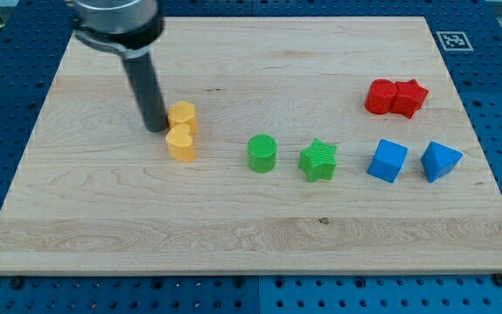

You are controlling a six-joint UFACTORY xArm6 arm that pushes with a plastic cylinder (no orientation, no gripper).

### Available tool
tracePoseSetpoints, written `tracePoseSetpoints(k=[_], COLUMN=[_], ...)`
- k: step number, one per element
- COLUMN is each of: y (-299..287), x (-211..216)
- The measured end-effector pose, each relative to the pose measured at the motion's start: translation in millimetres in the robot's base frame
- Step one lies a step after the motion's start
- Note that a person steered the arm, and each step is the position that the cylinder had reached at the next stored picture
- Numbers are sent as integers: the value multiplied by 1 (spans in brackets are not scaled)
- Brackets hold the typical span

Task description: Move the yellow hexagon to the top left of the red circle

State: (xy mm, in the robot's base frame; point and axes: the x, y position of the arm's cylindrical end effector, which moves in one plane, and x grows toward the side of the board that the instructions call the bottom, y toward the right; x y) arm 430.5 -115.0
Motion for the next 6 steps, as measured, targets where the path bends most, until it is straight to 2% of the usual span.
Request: tracePoseSetpoints(k=[2, 4, 6], y=[75, 96, 154], x=[3, -19, -34])
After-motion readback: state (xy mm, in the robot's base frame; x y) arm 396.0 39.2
